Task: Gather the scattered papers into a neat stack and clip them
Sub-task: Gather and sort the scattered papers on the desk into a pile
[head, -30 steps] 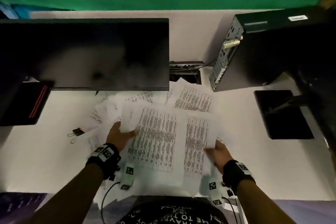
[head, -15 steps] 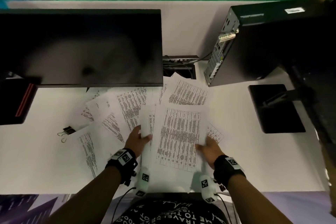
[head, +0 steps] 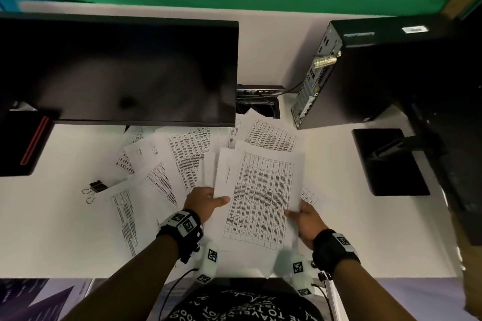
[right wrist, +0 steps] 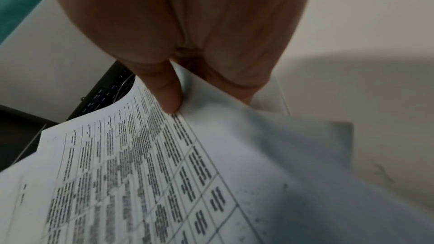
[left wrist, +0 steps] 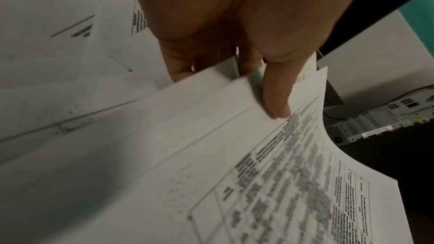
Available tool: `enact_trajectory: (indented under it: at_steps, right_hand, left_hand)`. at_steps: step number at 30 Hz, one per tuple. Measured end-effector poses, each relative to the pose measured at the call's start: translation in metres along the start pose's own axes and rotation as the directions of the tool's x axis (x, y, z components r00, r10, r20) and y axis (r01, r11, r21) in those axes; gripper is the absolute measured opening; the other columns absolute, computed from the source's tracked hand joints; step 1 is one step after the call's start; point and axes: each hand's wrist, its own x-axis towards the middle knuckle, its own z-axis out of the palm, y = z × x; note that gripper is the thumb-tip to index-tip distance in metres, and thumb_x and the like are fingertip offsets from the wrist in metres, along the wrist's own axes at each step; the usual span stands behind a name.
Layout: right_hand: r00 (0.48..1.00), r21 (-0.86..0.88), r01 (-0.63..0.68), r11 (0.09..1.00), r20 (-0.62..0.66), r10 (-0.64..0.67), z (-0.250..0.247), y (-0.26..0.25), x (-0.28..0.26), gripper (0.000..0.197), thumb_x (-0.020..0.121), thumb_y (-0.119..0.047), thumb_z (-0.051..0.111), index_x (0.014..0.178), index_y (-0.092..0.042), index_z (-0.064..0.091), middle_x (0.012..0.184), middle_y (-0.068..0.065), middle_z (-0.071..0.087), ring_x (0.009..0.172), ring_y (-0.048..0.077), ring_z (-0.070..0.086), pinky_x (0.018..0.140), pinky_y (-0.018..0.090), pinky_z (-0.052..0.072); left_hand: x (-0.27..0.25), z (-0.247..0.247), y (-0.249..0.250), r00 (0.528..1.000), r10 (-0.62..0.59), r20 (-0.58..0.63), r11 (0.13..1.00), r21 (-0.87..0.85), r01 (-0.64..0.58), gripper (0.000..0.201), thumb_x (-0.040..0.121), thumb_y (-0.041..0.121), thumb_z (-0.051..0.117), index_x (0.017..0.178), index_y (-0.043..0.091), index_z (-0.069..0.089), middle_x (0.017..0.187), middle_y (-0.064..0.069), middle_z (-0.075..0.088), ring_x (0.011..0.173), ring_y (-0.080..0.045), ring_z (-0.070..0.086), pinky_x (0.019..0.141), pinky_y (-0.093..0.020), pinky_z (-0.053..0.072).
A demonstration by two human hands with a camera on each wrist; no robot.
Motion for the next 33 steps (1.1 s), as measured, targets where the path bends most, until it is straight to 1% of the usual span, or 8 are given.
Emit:
enact_trajectory:
  at_steps: [4,8,15,20,23,26,30,33]
  right_hand:
    - [0.999,-0.062,0.017,0.998,-0.041,-0.020,-0.006,0.007,-0.003,0.030,0.095,0.005,0.051,0.112,-0.017,0.064,0.111,0.008,0.073,0.106,0.029,0.066,0.101,0.048,0.049]
    - [0.993,-0.107,0.034,0.994,-0.111,-0.046,-0.010,0.010,-0.009,0.033,0.095,0.007,0.047,0.112,-0.016,0.063,0.102,0.000,0.071,0.094,0.018,0.066,0.087,0.037,0.050]
    - [0.988,-0.265,0.087,0.960,-0.098,-0.116,-0.020,0.018,-0.005,0.037,0.092,-0.005,0.055,0.125,-0.022,0.061,0.115,-0.001,0.071,0.108,0.025,0.066,0.103,0.050,0.049]
    - [0.986,-0.277,0.087,0.957,-0.111,-0.122,-0.023,0.021,-0.010,0.041,0.091,-0.010,0.062,0.131,-0.018,0.057,0.122,0.002,0.069,0.112,0.026,0.064,0.103,0.048,0.050]
    - [0.989,-0.215,0.090,0.973,-0.094,-0.112,-0.019,0.019,-0.016,0.033,0.096,-0.008,0.056,0.128,-0.015,0.058,0.122,0.002,0.070,0.112,0.023,0.065,0.104,0.046,0.049]
    - [0.992,-0.112,0.082,0.990,-0.089,-0.092,-0.017,0.023,-0.015,0.032,0.098,-0.007,0.051,0.128,-0.015,0.060,0.123,0.004,0.070,0.113,0.023,0.066,0.105,0.046,0.048]
    - [0.996,0.069,-0.004,0.998,-0.093,0.010,-0.018,0.025,-0.014,0.035,0.094,-0.039,0.064,0.126,-0.025,0.061,0.125,-0.002,0.069,0.115,0.023,0.064,0.107,0.046,0.046]
    - [0.999,-0.008,0.052,0.999,-0.014,-0.052,-0.017,0.021,-0.021,0.055,0.079,-0.040,0.081,0.127,-0.023,0.061,0.118,-0.005,0.073,0.110,0.019,0.068,0.101,0.042,0.051]
  left_hand:
    - [-0.004,-0.006,-0.002,0.999,0.014,-0.049,0.999,0.030,-0.012,0.042,0.078,0.052,0.072,0.069,0.011,0.067,0.065,0.005,0.066,0.060,-0.010,0.060,0.051,-0.019,0.040]
    - [-0.015,-0.022,0.004,0.966,0.181,-0.183,0.959,0.251,-0.132,0.052,0.091,0.052,0.050,0.054,0.017,0.041,0.052,0.003,0.045,0.053,-0.016,0.045,0.051,-0.022,0.031]
    - [-0.063,-0.098,0.065,0.671,0.675,-0.305,0.710,0.514,-0.481,0.013,0.089,0.016,0.067,0.079,0.009,0.067,0.068,0.012,0.052,0.056,-0.007,0.044,0.055,-0.012,0.034]
    - [-0.075,-0.121,0.099,0.801,0.368,-0.471,0.899,-0.038,-0.436,0.008,0.083,0.031,0.072,0.084,0.030,0.064,0.081,0.016,0.066,0.066,0.009,0.062,0.062,-0.016,0.047]
    - [-0.041,-0.089,0.074,0.917,0.238,-0.319,0.940,-0.162,-0.300,0.023,0.091,0.030,0.063,0.110,0.017,0.064,0.101,0.005,0.071,0.088,-0.008,0.067,0.078,-0.031,0.053]
    - [-0.009,-0.038,0.030,0.992,0.088,-0.088,0.993,-0.076,-0.094,0.041,0.096,0.013,0.054,0.136,0.019,0.044,0.131,0.004,0.054,0.113,-0.016,0.052,0.096,-0.032,0.041]
    - [-0.003,0.011,0.005,1.000,-0.021,-0.017,0.995,-0.097,0.019,0.068,0.088,-0.001,0.060,0.140,0.035,0.033,0.119,-0.010,0.061,0.090,-0.022,0.063,0.065,-0.027,0.051]
    - [-0.007,0.033,0.005,0.992,-0.065,-0.110,0.985,-0.166,0.046,0.067,0.084,0.005,0.070,0.138,0.030,0.037,0.110,-0.008,0.064,0.087,-0.023,0.063,0.061,-0.021,0.046]
